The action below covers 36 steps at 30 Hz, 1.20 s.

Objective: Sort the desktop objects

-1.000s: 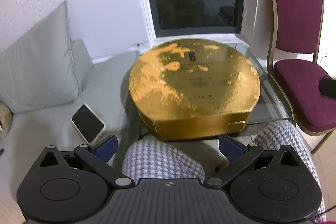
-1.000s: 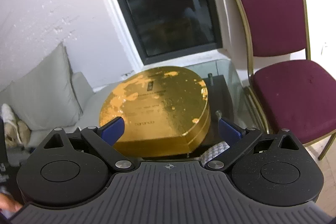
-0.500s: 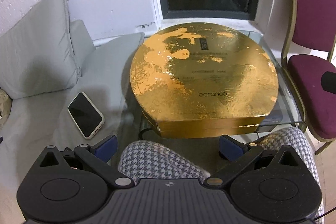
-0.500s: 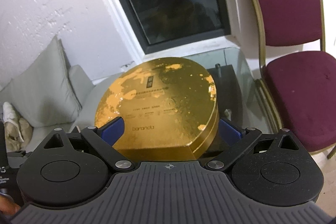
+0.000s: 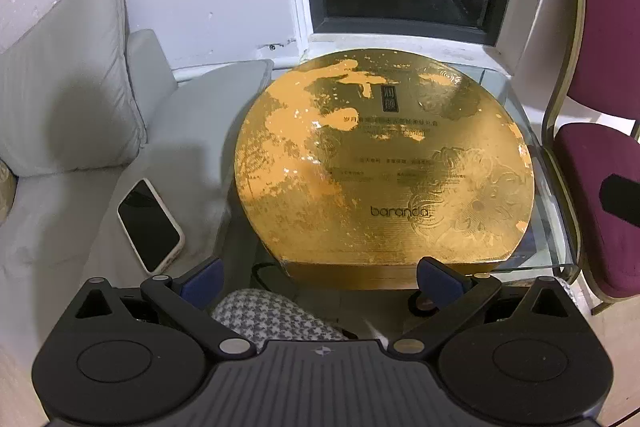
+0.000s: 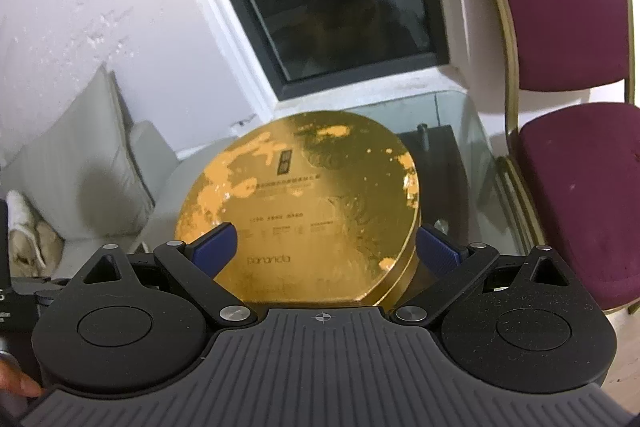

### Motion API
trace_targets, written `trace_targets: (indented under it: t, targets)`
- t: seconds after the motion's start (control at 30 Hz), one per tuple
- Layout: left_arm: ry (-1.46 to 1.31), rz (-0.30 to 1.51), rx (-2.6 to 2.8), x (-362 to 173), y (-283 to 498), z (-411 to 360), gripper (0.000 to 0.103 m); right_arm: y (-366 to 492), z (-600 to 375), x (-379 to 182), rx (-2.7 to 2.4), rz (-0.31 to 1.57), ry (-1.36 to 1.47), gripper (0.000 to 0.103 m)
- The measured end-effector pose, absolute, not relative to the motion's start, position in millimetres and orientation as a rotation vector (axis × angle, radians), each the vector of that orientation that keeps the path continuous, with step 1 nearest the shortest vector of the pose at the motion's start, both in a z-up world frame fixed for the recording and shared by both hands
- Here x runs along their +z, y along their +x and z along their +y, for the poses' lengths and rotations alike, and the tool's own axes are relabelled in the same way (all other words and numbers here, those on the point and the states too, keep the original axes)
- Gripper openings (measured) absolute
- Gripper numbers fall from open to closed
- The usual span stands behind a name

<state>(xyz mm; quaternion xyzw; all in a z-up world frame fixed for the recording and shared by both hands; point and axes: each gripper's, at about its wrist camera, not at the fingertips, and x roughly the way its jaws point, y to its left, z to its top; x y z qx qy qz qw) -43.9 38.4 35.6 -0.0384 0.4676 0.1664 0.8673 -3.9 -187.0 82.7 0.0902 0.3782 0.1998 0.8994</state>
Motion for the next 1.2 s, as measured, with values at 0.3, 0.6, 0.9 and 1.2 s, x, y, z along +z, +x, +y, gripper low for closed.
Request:
trace_targets:
  t: [0.3, 0.6, 0.9, 1.2]
  targets:
    - [-0.063, 1.012, 0.321, 23, -46, 29, 0.102, -9, -184, 74, 0.393, 0.826, 0.125, 0.099]
    - [-0.064, 1.015, 0.304, 20, -46, 26, 0.102, -10, -190, 67, 0.389, 0.857, 0.105, 0.099]
    - [-0.037, 1.026, 0.283, 17, -43, 16, 0.102, -10, -195, 61, 0.393, 0.877, 0.111, 0.099]
    - [-0.006, 1.040, 0.265, 14, -40, 8, 0.102, -9, -201, 59, 0.390, 0.890, 0.114, 0.099]
